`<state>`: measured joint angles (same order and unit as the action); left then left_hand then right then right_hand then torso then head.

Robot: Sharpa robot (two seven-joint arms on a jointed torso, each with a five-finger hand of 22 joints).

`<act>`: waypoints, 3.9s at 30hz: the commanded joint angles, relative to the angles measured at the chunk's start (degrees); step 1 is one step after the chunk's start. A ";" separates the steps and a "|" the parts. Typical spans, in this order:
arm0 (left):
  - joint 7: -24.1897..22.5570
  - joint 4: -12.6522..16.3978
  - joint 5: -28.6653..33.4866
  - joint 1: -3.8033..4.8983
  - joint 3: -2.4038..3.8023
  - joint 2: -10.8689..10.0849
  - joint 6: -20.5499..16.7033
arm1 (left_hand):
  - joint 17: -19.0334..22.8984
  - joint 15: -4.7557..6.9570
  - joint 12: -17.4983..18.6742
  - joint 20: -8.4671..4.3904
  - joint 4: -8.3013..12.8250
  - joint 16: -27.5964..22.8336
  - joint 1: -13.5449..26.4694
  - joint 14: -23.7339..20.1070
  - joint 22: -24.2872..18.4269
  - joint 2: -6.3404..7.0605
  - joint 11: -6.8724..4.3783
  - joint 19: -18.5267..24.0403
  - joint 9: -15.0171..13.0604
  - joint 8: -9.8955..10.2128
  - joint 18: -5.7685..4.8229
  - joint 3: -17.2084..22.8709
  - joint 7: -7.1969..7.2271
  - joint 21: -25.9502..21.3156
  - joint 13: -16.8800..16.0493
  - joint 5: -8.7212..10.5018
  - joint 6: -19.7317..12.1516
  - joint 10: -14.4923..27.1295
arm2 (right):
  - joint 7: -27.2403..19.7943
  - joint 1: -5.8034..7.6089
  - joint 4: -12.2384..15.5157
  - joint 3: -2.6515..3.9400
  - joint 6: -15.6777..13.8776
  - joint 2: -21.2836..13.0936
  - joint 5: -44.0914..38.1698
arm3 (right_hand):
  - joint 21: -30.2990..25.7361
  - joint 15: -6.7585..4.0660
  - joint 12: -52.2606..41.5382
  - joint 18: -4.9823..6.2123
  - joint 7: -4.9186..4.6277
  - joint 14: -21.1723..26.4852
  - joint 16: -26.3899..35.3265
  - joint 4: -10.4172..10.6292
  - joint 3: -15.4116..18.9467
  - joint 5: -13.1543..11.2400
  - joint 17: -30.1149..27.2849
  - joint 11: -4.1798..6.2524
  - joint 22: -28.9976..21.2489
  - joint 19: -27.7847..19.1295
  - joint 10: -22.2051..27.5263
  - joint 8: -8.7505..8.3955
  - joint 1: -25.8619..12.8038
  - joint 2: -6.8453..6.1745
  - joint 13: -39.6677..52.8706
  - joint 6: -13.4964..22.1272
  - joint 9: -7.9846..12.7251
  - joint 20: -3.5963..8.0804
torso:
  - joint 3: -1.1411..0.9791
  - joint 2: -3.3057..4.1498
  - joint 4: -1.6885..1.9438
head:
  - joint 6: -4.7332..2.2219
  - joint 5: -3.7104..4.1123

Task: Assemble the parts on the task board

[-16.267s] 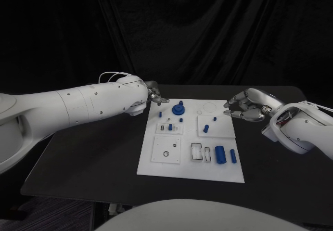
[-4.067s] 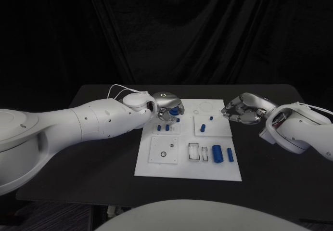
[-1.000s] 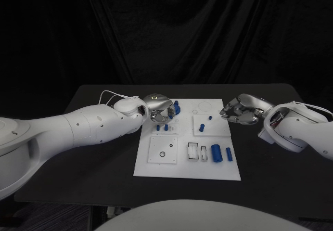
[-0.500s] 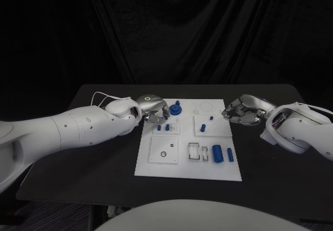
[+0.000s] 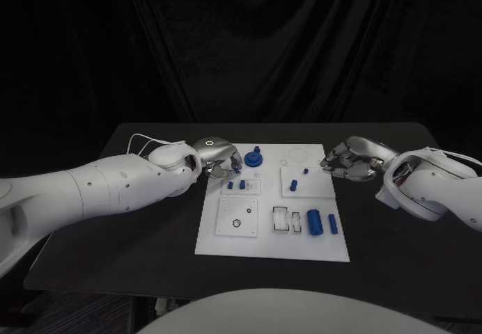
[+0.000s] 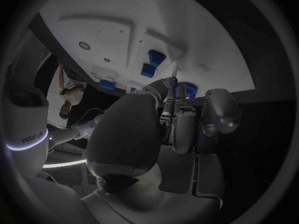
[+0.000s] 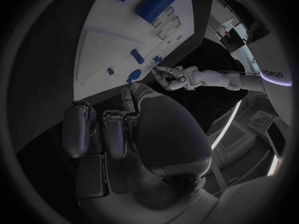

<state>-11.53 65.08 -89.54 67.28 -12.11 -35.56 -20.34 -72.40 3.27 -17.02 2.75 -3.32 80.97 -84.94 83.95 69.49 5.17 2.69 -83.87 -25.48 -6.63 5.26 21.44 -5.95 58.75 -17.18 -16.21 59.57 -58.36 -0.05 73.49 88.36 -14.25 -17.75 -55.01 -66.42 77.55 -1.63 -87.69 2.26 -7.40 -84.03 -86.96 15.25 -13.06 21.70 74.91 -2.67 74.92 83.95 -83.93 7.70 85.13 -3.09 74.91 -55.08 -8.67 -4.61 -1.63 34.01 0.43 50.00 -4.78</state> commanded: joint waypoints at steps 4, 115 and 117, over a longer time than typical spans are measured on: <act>0.29 -0.47 -0.21 -0.04 0.04 0.41 0.56 | 0.14 -0.18 0.30 -0.10 -0.07 0.18 0.34 1.43 -0.14 0.05 0.14 -0.55 -0.11 0.13 0.69 0.10 -0.02 -0.48 0.12 -0.31 0.31 -0.35 | 1.13 -0.17 0.13 0.03 0.36 -0.14 -0.05 | -0.19 0.21 0.16 0.87 0.08 -4.83 0.29 -0.05 -0.35 0.22 11.08 0.03 10.88 0.41 -2.72 0.22 0.43 -0.15 11.98 -0.39 0.04 -0.16 | -0.03 -0.01 0.04 | 0.00 0.00; 2.31 -3.65 -0.21 -0.68 0.03 4.17 6.27 | 6.53 -0.62 3.30 0.33 1.35 -3.39 1.61 -1.56 -8.78 1.42 0.94 2.09 2.49 3.17 2.44 -0.31 0.91 -14.12 1.11 5.48 -7.76 3.79 | 1.80 -0.39 -0.17 0.04 1.61 0.39 -0.05 | -1.04 0.16 0.77 1.05 0.11 -4.66 0.77 -0.22 -0.70 0.24 10.52 0.07 10.62 0.06 -1.99 0.19 0.56 -0.13 11.25 -0.40 0.09 -0.10 | -0.02 -0.06 0.13 | 0.00 -0.27; 2.40 -3.65 -0.21 -0.69 0.03 4.12 6.26 | 6.58 -0.62 3.43 0.37 1.31 -3.41 1.69 -1.60 -9.17 1.47 0.96 2.03 2.72 3.09 2.48 -0.34 1.09 -14.66 1.09 5.67 -8.17 4.28 | 1.84 -0.39 -0.17 0.04 1.66 0.35 -0.05 | -1.04 0.16 0.77 1.05 0.11 -4.66 0.77 -0.22 -0.70 0.24 10.52 0.07 10.62 0.06 -1.99 0.19 0.56 -0.13 11.25 -0.40 0.09 -0.10 | 0.01 -0.06 0.11 | 0.00 -0.27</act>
<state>-9.54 61.35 -89.53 66.65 -12.13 -31.44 -15.31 -65.87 2.66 -13.95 2.86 -1.83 77.76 -83.60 82.70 60.42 6.55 3.62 -82.12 -22.82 -3.63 6.67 21.35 -4.80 44.25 -16.10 -10.88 51.68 -54.36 0.69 73.25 88.14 -14.26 -16.49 -54.55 -66.41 76.89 -1.63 -87.18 2.25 -7.40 -84.03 -86.31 14.93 -13.38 21.70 74.91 -2.67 74.95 83.95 -83.93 7.70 85.12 -3.09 74.91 -55.08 -8.62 -4.61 -1.64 33.98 0.47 50.00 -5.06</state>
